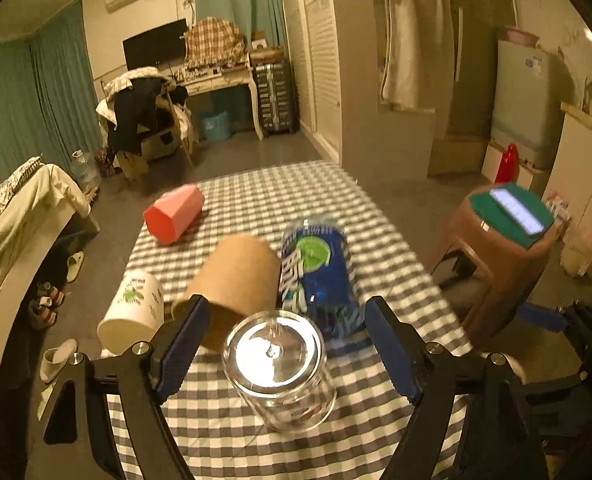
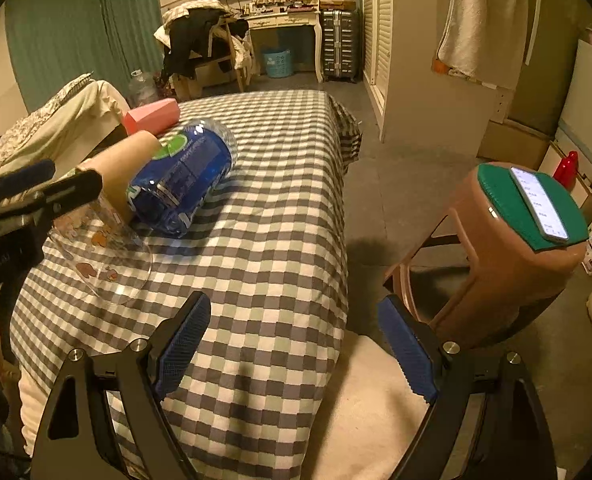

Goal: Flip cup upside down

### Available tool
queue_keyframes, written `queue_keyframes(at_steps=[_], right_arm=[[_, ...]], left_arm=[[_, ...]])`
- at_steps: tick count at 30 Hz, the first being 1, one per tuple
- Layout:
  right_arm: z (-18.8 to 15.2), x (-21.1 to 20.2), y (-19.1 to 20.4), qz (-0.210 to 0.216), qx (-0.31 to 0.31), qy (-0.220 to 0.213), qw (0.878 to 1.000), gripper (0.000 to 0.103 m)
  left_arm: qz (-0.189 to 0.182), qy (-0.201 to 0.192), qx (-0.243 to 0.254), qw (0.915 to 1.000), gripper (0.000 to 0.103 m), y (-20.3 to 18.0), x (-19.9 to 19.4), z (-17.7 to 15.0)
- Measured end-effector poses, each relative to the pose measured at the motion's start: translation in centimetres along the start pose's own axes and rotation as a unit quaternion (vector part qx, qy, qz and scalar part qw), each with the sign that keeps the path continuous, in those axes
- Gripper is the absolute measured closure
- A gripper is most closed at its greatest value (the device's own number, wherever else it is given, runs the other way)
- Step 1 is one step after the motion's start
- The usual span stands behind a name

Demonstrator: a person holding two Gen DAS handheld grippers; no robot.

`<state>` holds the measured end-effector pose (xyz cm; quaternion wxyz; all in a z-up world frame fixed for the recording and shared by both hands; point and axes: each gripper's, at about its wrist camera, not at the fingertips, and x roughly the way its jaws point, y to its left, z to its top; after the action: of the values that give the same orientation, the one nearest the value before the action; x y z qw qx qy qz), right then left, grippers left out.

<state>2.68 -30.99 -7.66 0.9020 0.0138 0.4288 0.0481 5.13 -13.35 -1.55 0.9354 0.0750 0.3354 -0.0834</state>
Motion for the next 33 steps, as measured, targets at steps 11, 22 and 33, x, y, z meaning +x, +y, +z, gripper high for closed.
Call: queue_keyframes(at_steps=[11, 22, 33], right_arm=[[1.5, -7.7, 1.4, -0.021, -0.018, -0.103, 0.994, 0.017], [1.0, -12.8, 6.3, 0.009, -0.048, -0.193, 0.980, 0.017], [-0.8, -9.8, 8.3, 0.014, -0.051, -0.186, 0.981, 0.017]], left_arm=[[-0.002, -0.085, -0.036, 0.9957, 0.020, 3.4, -7.5, 1.2], [0.026, -0.122, -0.081, 0.9889, 0.018, 7.7, -12.2, -2.4], [0.041, -0.119, -0.116, 0.9853, 0.017, 9.1, -10.0, -6.1]])
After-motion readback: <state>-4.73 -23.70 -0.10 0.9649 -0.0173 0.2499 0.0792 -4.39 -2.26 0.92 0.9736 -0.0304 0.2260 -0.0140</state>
